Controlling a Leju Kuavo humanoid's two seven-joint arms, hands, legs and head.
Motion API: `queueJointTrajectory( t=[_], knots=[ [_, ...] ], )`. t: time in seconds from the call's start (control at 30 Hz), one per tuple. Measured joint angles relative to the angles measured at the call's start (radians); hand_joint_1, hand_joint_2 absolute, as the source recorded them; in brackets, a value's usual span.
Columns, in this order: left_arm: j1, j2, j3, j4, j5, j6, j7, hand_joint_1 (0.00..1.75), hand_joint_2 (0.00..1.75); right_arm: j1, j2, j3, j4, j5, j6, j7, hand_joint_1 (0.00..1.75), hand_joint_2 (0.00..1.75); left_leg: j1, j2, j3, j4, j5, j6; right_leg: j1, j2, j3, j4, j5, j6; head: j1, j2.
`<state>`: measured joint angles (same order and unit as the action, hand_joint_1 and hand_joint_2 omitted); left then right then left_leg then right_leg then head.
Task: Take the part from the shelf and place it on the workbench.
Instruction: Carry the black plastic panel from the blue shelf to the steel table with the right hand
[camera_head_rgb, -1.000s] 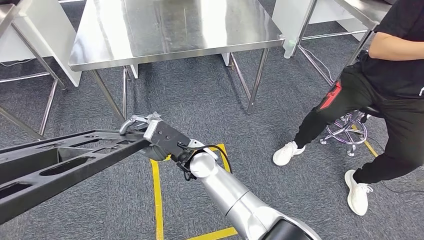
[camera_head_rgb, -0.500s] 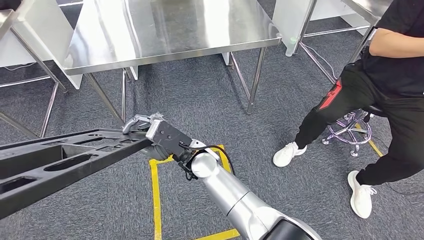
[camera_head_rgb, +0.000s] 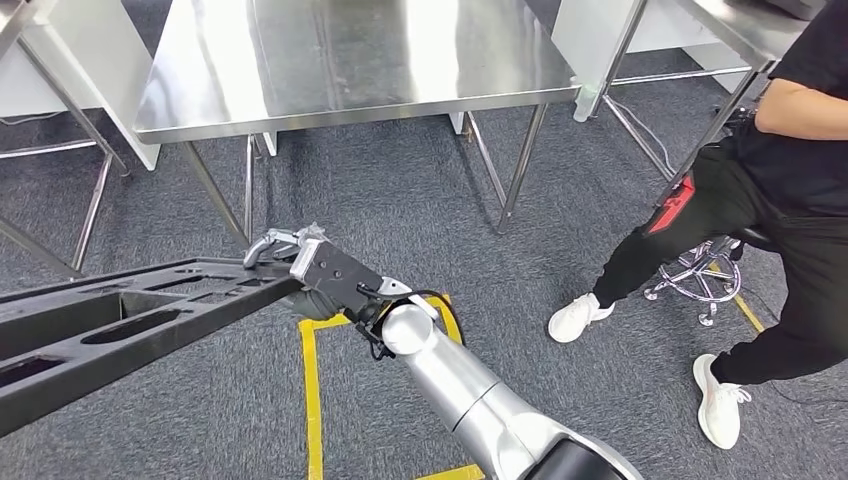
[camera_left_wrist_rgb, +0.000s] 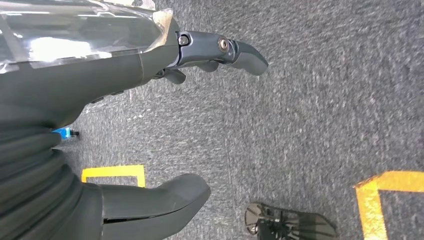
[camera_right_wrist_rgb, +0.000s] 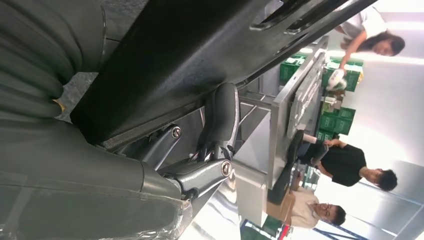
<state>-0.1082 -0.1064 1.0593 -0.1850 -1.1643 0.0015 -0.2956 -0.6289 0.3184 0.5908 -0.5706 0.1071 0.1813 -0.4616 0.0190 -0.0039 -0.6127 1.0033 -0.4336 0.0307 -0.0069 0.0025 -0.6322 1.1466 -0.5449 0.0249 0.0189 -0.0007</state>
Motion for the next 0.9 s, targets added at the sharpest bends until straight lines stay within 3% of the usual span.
queueJointTrajectory(
  t=[0.07,0.1,0.13,0.2,0.23,0.3,0.4,0.47,0.57,0.6,0.63,0.67,0.7,0.77,0.8,0.9],
  knots=[
    [0.0,0.0,0.0,0.0,0.0,0.001,0.0,0.0,1.75,0.004,-0.004,0.0,0.0,0.0,0.0,0.0,1.75,1.75,-0.003,-0.002,0.005,0.0,-0.006,0.007,0.0,0.0,-0.078,0.129,-0.034,-0.001,0.0,0.0],
    [0.001,0.0,0.0,0.0,0.0,0.002,0.0,0.0,1.75,0.007,-0.006,0.0,0.001,0.0,0.0,0.0,1.75,1.75,-0.004,-0.004,0.008,0.001,-0.009,0.008,0.0,0.0,-0.099,0.154,-0.032,0.003,0.0,0.0],
    [0.001,0.0,0.0,0.0,0.0,0.002,0.0,0.0,1.75,0.008,-0.007,0.0,0.001,0.0,0.0,0.0,1.75,1.75,-0.005,-0.006,0.013,0.001,-0.013,0.008,0.0,0.0,-0.1,0.138,-0.014,0.01,0.0,0.0],
    [0.001,0.0,0.0,0.0,0.0,0.003,0.0,0.0,1.75,0.008,-0.008,0.0,0.0,0.0,0.0,0.0,1.75,1.75,-0.005,-0.01,0.026,0.002,-0.022,0.003,0.0,0.0,-0.049,0.007,0.055,0.022,0.001,0.0],
    [0.001,-0.001,0.0,0.0,0.0,0.003,0.0,0.0,1.75,0.007,-0.008,0.0,0.0,0.0,0.0,0.0,1.75,1.75,-0.007,-0.012,0.03,0.003,-0.027,-0.001,0.002,0.0,-0.017,-0.06,0.084,0.021,0.0,0.0],
    [0.001,-0.001,0.0,0.0,0.0,0.003,0.0,0.0,1.75,0.006,-0.008,0.0,0.0,0.0,0.0,0.0,1.75,1.75,-0.01,-0.014,0.033,0.004,-0.035,-0.01,0.006,0.001,0.017,-0.131,0.11,0.008,0.0,0.0],
    [0.001,-0.002,0.0,0.0,0.0,0.004,0.0,0.0,1.75,0.005,-0.007,0.0,0.0,0.0,-0.001,0.0,1.75,1.75,-0.007,-0.014,0.035,0.005,-0.044,-0.025,0.004,0.003,0.026,-0.14,0.108,-0.014,0.0,0.0],
    [-0.001,-0.003,0.0,0.0,0.0,0.004,0.0,0.0,1.75,0.003,-0.003,-0.001,-0.001,0.0,-0.001,-0.001,1.75,1.75,-0.004,-0.009,0.011,0.059,-0.073,-0.036,-0.004,0.003,0.039,-0.148,0.105,-0.03,-0.001,0.0],
    [0.001,-0.002,-0.001,0.0,0.0,0.005,0.001,0.0,1.75,0.004,0.0,0.0,-0.001,0.001,0.0,-0.001,1.75,1.75,0.001,-0.003,-0.096,0.248,-0.138,-0.05,-0.005,0.002,0.054,-0.149,0.093,-0.044,-0.002,0.0],
    [0.003,-0.002,-0.001,0.0,0.0,0.006,0.001,0.0,1.75,0.007,0.0,0.0,-0.001,0.001,0.0,-0.001,1.75,1.75,0.003,-0.003,-0.125,0.284,-0.139,-0.053,-0.005,0.002,0.058,-0.149,0.089,-0.044,-0.002,0.0],
    [0.004,-0.001,-0.001,0.0,0.0,0.006,0.001,0.0,1.75,0.009,0.0,0.0,0.0,0.001,0.0,-0.001,1.75,1.75,0.005,-0.001,-0.135,0.283,-0.121,-0.054,-0.005,0.003,0.063,-0.148,0.084,-0.043,-0.002,0.0],
    [0.004,-0.001,-0.001,0.0,0.0,0.006,0.001,0.0,1.75,0.01,0.0,0.0,0.0,0.002,0.0,-0.001,1.75,1.75,0.007,0.0,-0.123,0.242,-0.087,-0.054,-0.006,0.004,0.07,-0.148,0.079,-0.04,-0.002,0.0],
    [0.004,0.0,-0.001,0.0,0.0,0.007,0.001,0.0,1.75,0.01,0.0,0.0,0.0,0.002,0.001,-0.002,1.75,1.75,0.009,0.003,-0.095,0.174,-0.044,-0.054,-0.007,0.005,0.078,-0.148,0.073,-0.037,-0.002,0.0],
    [0.002,0.002,-0.001,0.0,0.0,0.007,0.001,0.0,1.75,0.008,0.001,0.0,0.0,0.003,0.003,-0.002,1.75,1.75,0.007,0.006,-0.033,0.051,0.002,-0.049,-0.001,0.005,0.089,-0.148,0.061,-0.025,-0.002,0.0],
    [0.001,0.002,-0.001,0.0,0.0,0.008,0.001,0.0,1.75,0.007,0.002,0.0,0.0,0.003,0.004,-0.003,1.75,1.75,0.004,0.006,-0.016,0.021,0.005,-0.043,0.002,0.005,0.091,-0.149,0.057,-0.018,-0.002,0.0],
    [0.003,0.001,-0.001,0.0,0.0,0.008,0.003,0.0,1.75,0.007,0.002,0.0,0.0,0.005,0.005,-0.003,1.75,1.75,-0.001,0.002,-0.003,0.008,-0.005,-0.02,0.005,0.004,0.094,-0.144,0.055,-0.001,-0.002,0.0]
  ],
)
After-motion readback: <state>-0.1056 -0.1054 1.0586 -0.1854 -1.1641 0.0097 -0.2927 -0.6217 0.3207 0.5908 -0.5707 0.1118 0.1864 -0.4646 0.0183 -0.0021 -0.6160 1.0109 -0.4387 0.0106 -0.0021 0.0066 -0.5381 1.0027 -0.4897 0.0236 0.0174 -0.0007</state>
